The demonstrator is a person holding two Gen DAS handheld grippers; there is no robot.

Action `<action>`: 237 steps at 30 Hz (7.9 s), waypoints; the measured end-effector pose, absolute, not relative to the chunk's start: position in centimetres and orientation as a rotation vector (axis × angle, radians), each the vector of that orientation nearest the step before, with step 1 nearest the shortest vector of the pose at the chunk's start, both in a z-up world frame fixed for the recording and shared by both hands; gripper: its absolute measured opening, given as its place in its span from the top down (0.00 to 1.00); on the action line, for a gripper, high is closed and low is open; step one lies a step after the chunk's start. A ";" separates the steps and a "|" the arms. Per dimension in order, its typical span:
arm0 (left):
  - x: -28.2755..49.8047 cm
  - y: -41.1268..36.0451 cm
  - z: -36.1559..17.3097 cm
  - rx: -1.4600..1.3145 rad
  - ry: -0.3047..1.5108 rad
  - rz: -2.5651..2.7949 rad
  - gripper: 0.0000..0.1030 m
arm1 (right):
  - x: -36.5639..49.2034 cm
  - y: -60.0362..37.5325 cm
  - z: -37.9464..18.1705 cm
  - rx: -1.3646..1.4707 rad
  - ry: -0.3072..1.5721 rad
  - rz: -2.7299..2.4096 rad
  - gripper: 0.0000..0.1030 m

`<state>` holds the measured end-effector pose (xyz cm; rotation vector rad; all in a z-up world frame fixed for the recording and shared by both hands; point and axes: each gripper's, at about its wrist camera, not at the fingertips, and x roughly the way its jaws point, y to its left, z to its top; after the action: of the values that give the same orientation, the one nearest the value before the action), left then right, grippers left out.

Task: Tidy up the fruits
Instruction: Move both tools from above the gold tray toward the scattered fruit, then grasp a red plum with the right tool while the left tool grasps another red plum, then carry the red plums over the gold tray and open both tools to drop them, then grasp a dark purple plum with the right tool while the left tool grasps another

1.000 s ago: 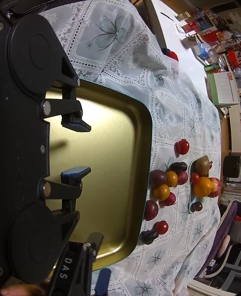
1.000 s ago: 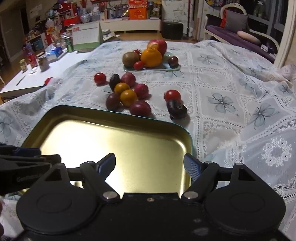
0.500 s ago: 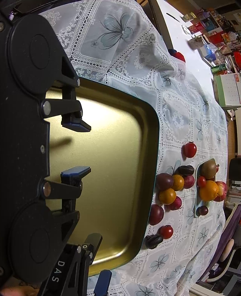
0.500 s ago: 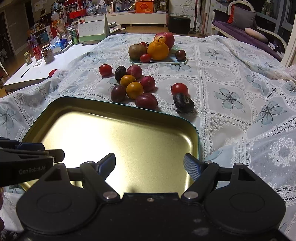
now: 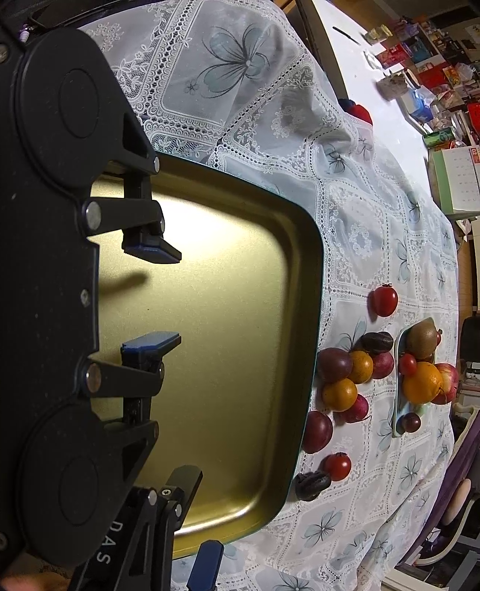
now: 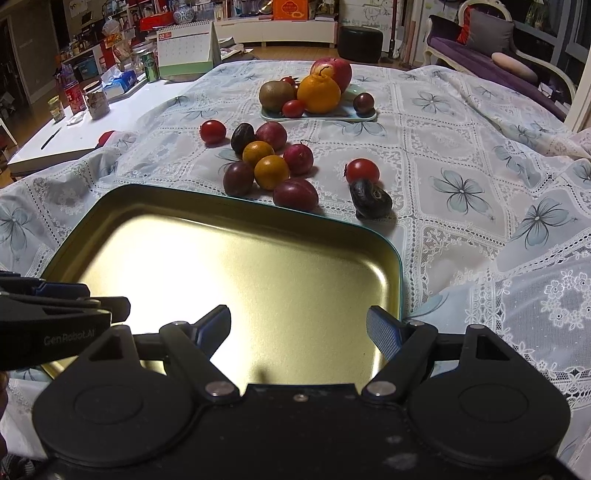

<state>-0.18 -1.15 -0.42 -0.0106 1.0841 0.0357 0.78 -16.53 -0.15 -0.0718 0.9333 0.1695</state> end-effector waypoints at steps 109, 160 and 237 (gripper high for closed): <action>16.9 -7.1 -3.5 0.146 1.138 -0.159 0.52 | 11.8 -19.9 0.7 0.152 1.145 0.154 0.57; 3.3 1.2 -1.0 -0.022 1.164 -0.112 0.59 | 4.8 -16.3 -1.4 -0.032 1.171 0.309 0.57; 24.1 -4.7 -2.3 -0.010 1.133 -0.066 0.57 | 17.3 -21.1 -3.2 0.133 1.162 -0.016 0.51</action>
<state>24.12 -4.74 -2.31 -0.0096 1.1329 -0.0664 17.32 -21.07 -3.21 0.1333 1.1625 -0.0161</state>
